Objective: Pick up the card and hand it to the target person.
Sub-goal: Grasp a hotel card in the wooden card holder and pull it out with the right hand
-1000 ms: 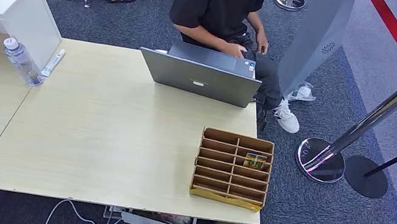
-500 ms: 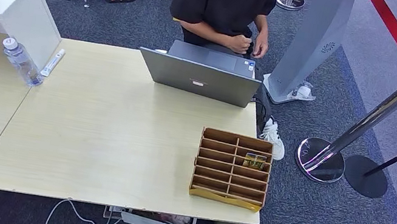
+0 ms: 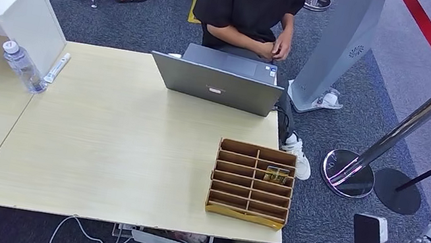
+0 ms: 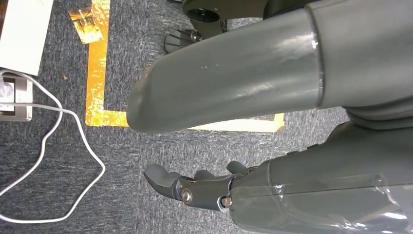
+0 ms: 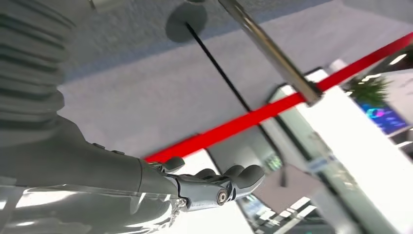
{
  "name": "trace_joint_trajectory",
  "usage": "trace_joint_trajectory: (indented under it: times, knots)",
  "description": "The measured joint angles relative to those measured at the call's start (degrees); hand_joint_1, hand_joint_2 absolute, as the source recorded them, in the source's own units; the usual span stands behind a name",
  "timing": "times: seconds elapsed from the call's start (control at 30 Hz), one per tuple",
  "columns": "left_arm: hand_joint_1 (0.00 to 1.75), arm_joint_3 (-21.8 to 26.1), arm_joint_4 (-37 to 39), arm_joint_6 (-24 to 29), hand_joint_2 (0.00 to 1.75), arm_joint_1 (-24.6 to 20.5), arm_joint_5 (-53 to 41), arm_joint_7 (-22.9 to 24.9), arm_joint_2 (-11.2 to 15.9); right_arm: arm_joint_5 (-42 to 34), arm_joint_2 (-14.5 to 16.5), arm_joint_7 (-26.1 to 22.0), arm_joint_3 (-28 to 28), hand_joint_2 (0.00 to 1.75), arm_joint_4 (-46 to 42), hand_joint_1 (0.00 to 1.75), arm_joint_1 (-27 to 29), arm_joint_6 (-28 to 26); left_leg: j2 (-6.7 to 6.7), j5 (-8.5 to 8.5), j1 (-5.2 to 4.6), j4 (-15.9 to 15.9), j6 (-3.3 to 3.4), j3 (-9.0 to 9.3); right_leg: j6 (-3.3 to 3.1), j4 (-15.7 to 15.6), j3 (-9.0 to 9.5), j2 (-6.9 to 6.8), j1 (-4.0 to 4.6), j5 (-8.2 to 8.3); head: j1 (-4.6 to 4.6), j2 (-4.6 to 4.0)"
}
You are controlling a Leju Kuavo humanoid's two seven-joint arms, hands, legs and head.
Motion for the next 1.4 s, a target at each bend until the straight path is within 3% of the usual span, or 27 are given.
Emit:
trace_joint_trajectory:
  times: [0.13,0.33,0.47,0.73,1.1,1.23,1.4]
  knots:
    - [0.0,-0.03,0.0,-0.05,0.0,-0.01,0.02,0.0,0.04,5.9,-4.53,7.06,6.42,1.75,-2.29,0.0,-0.33,0.35,0.0,0.0,0.0,0.0,0.0,-0.01,0.0,0.0,0.0,0.0,0.0,0.0,0.0,0.0]
    - [0.0,-0.8,0.0,-0.21,0.0,-0.02,0.01,0.0,0.16,7.97,-10.83,12.77,16.17,1.75,-4.52,0.0,-2.7,2.84,0.0,0.0,0.0,0.0,0.0,0.01,0.0,0.0,-0.01,0.0,0.0,0.0,0.0,0.0]
    - [0.0,-1.24,0.0,-0.46,0.0,-0.03,-0.08,0.0,0.22,7.63,-14.03,14.35,21.77,1.75,-4.93,0.0,-4.88,4.57,0.01,0.0,0.0,0.0,0.0,0.06,0.0,0.0,-0.02,0.01,0.0,0.0,0.01,0.0]
    - [0.0,-1.84,0.0,-1.01,0.0,-0.05,-0.51,-0.02,0.28,5.74,-17.39,15.44,29.47,1.75,-4.96,0.0,-8.68,9.2,0.01,0.0,0.0,0.0,0.0,0.11,0.0,0.0,-0.03,0.01,0.0,0.0,0.0,0.0]
    - [0.0,-2.7,0.0,-1.48,0.0,-0.05,-1.17,-0.17,0.5,0.69,-19.42,14.96,35.02,1.75,-4.96,0.0,-11.75,10.57,0.03,0.0,0.0,0.01,0.0,0.1,0.0,0.0,-0.06,0.02,0.0,0.0,0.0,0.0]
    - [0.0,-2.86,0.0,-1.52,0.0,-0.05,-1.19,-0.18,0.51,-7.81,-19.43,12.24,35.57,1.75,-4.96,0.0,-11.87,5.16,0.03,0.0,0.0,0.01,0.0,0.1,0.0,0.0,-0.07,0.03,0.0,0.0,0.01,0.0]
    - [0.0,-2.87,0.0,-1.51,0.0,-0.04,-1.19,-0.19,0.53,-26.29,-18.78,1.42,34.44,1.75,-4.96,0.0,-10.83,0.16,0.04,0.0,0.0,0.01,0.0,0.09,0.0,0.0,-0.08,0.03,0.0,0.0,0.01,0.0]
